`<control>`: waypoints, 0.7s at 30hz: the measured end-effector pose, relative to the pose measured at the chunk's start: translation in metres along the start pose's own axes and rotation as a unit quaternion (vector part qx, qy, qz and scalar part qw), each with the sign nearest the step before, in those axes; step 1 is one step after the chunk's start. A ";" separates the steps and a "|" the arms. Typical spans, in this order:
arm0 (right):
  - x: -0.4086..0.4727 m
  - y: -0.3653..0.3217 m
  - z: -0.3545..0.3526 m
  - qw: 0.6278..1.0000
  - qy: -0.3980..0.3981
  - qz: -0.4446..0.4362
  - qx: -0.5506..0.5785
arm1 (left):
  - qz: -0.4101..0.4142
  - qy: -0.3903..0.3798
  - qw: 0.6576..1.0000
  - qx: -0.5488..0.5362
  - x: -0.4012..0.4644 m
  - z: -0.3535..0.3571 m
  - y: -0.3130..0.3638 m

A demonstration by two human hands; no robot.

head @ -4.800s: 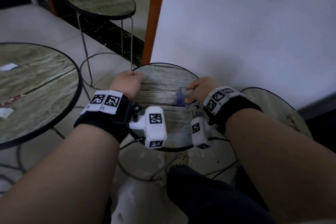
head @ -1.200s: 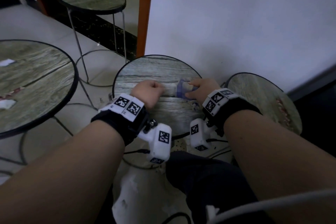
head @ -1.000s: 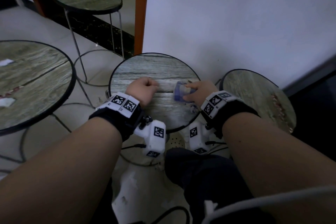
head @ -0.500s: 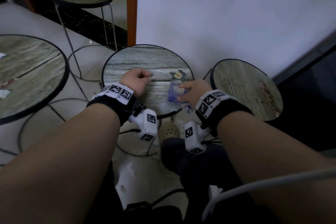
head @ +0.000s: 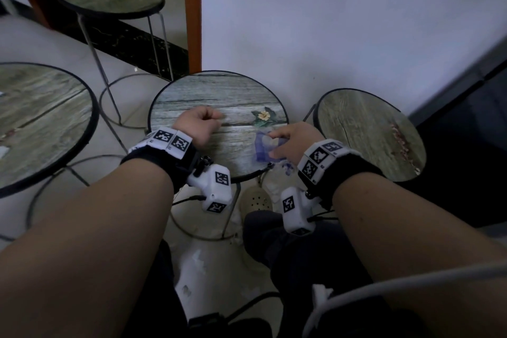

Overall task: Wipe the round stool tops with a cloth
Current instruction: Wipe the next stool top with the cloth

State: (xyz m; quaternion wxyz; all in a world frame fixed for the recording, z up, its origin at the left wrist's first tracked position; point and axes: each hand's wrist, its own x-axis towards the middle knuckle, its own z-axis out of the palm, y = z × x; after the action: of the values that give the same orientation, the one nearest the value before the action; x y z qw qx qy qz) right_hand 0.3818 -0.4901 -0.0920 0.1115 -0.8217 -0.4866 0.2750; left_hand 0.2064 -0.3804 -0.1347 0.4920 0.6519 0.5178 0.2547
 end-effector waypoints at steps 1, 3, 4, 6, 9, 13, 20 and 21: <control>0.002 0.002 -0.001 1.000 0.004 -0.001 0.002 | 0.001 0.000 1.000 -0.001 0.000 0.000 -0.001; 0.004 0.005 -0.006 1.000 0.014 0.002 0.001 | 0.000 0.003 1.000 -0.002 0.000 0.001 -0.002; 0.005 0.006 -0.008 1.000 0.020 0.005 0.000 | 0.000 0.003 1.000 -0.001 0.000 0.001 -0.002; 0.008 0.005 -0.012 1.000 0.021 0.007 0.005 | 0.000 -0.001 1.000 -0.001 0.001 0.001 -0.001; 0.011 -0.001 -0.017 1.000 0.002 0.013 -0.015 | 0.001 -0.011 1.000 0.000 0.003 -0.003 0.001; 0.018 -0.012 -0.024 0.999 -0.007 0.021 -0.040 | -0.007 -0.038 0.999 0.007 0.006 -0.011 0.003; 0.040 -0.030 -0.025 0.994 -0.007 0.017 -0.106 | -0.050 -0.077 0.992 -0.081 0.015 -0.022 0.000; 0.044 -0.031 -0.026 0.995 -0.004 0.021 -0.102 | -0.057 -0.081 0.990 -0.101 0.015 -0.023 0.000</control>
State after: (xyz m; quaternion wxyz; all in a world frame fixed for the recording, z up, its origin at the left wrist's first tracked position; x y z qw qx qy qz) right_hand 0.3896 -0.4347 -0.0719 0.0193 -0.8375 -0.4955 0.2296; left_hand 0.1920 -0.3574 -0.1282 0.6094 0.5870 0.4838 0.2235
